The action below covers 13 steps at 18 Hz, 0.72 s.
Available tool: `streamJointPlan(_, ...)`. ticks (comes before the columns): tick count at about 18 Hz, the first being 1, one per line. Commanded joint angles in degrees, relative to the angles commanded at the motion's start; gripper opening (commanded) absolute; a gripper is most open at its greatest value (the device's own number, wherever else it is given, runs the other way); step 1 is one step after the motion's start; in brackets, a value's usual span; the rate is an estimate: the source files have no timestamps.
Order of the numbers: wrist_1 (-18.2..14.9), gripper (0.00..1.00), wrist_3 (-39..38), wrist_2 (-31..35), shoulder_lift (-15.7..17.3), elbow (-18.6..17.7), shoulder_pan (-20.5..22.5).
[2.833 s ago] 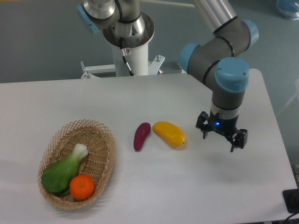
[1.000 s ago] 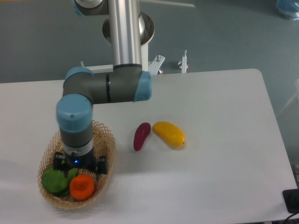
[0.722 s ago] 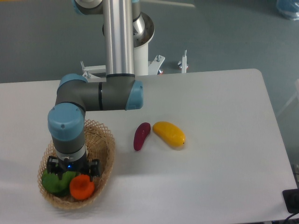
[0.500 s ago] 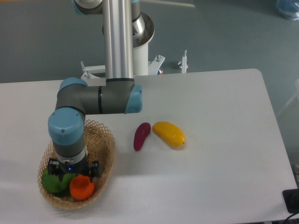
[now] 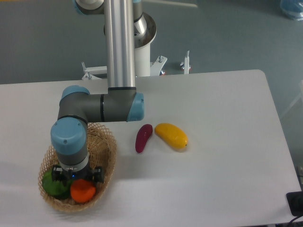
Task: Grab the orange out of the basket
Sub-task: 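Lower the gripper onto the orange and close the fingers around it, then lift the orange up out of the basket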
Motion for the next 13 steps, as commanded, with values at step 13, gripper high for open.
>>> streamJointPlan(13, -0.09, 0.70, -0.88, 0.36, 0.96, 0.27, 0.00)
